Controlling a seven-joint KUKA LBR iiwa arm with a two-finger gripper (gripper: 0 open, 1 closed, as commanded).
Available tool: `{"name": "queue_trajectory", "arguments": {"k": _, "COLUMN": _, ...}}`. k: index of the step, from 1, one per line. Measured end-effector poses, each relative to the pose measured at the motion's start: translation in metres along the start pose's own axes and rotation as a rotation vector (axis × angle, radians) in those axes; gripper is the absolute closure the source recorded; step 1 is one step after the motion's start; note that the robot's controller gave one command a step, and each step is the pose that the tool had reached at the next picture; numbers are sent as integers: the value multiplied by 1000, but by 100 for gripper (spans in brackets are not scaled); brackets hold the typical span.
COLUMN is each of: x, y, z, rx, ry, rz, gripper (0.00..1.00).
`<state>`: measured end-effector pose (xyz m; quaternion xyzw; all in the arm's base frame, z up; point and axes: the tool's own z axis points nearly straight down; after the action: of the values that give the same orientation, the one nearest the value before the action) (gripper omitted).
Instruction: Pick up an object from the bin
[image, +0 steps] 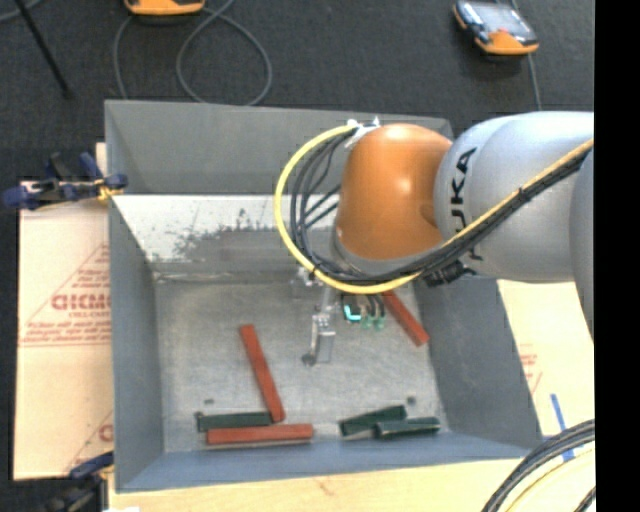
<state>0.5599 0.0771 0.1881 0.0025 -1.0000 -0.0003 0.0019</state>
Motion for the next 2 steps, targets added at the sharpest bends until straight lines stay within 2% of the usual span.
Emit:
{"name": "queue_trajectory", "arguments": {"k": 1, "x": -2, "y": 27, "z": 110, "rx": 1, "ry": -7, "rz": -502, "gripper": 0}}
{"name": "queue_trajectory", "arguments": {"k": 2, "x": -22, "y": 12, "z": -4, "rx": 0, "ry": -15, "rz": -228, "gripper": 0}}
